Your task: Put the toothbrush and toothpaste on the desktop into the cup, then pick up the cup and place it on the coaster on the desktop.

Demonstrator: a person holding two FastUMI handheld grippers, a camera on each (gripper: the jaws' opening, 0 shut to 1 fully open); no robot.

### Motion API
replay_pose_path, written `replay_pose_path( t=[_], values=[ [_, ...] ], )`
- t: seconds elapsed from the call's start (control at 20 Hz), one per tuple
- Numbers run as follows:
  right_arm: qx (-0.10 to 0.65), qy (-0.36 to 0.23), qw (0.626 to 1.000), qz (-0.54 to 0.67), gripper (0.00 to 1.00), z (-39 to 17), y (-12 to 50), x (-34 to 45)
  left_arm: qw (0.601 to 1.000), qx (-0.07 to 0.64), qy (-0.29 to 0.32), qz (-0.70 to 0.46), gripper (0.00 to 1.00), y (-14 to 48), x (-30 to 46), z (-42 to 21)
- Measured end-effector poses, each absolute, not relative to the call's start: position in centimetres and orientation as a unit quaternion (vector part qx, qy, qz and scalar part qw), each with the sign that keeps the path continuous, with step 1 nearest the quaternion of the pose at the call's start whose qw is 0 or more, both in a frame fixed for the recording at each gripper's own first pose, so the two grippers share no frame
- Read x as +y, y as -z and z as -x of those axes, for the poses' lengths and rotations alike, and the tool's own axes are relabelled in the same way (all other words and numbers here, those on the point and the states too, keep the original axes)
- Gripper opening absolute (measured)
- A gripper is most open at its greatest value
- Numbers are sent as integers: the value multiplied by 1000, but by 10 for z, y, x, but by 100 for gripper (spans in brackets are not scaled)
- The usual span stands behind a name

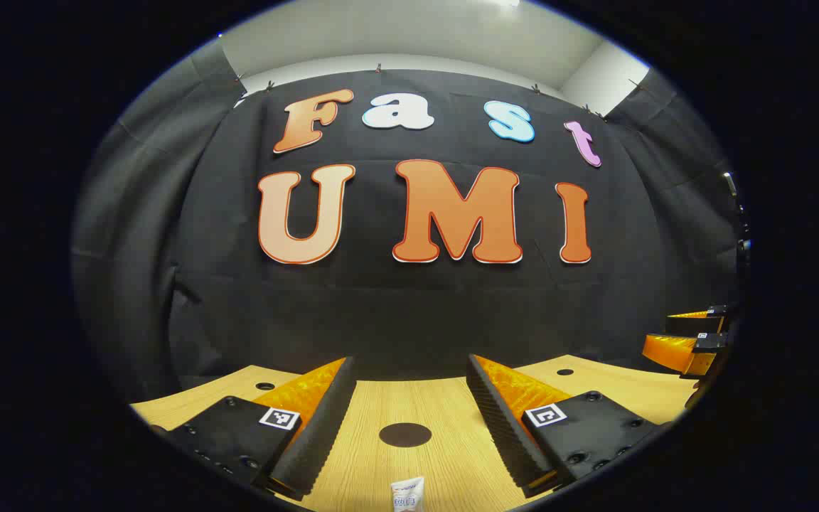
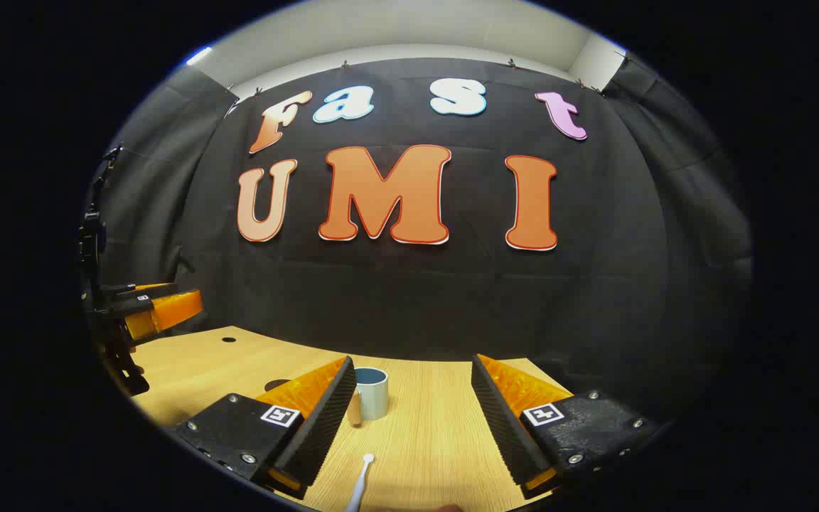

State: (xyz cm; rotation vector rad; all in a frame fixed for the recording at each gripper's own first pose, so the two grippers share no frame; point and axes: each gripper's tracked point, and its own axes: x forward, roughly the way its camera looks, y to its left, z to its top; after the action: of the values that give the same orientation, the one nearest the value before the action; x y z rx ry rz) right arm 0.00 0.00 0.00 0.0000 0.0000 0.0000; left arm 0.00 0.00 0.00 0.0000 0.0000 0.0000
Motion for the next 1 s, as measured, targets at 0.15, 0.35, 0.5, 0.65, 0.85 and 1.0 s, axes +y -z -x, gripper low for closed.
replay_pose_path(
  t=[0.15, 0.35, 0.5, 0.65, 0.85, 1.0],
  values=[
    [5, 1, 1000, -1, 98, -2, 2, 1, 1000, 1, 0, 1, 96, 1, 0, 0],
    [7, -2, 1000, -6, 98, -1, 0, 3, 1000, -5, -2, -5, 99, -3, 1, 1],
    [7, -6, 1000, -6, 98, -2, -2, 6, 1000, -1, 2, -4, 99, 0, -1, 2],
    [13, -13, 1000, -7, 98, -3, 1, 10, 1000, 6, 5, 1, 99, 3, -3, 2],
    [25, -16, 999, -12, 98, -3, 3, 11, 1000, 19, 16, 5, 99, 7, -12, 2],
    [45, -25, 999, -18, 98, -4, 10, 18, 998, 50, 24, 12, 100, 23, -15, 1]
  ],
)
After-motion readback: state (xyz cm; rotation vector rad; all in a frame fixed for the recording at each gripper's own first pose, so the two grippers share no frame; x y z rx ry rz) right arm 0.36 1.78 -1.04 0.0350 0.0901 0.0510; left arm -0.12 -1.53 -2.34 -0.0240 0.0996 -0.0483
